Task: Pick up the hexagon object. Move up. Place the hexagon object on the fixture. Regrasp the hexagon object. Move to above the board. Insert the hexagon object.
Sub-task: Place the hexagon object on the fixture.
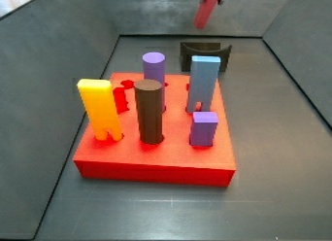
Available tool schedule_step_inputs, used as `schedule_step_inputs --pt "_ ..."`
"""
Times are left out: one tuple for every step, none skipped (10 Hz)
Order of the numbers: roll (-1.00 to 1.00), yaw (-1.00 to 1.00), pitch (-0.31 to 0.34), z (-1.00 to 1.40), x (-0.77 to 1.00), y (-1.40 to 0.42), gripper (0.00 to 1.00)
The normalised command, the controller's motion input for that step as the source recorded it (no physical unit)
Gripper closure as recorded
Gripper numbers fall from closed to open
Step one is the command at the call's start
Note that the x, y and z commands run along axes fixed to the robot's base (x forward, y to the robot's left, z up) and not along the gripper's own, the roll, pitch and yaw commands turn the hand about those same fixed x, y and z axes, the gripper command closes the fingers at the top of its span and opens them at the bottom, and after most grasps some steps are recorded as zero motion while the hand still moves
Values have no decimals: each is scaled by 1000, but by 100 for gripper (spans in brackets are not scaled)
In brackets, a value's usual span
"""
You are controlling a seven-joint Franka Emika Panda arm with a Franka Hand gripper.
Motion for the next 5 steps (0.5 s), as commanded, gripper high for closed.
schedule_step_inputs --pt "-231 -264 -123 -1000 92 131 100" --pt "-209 -177 -141 -1000 117 123 100" --pt "-171 -120 -139 -1000 127 118 100" --pt "-131 -51 -141 -1000 135 110 100" --pt "-111 -14 -142 -875 123 92 100"
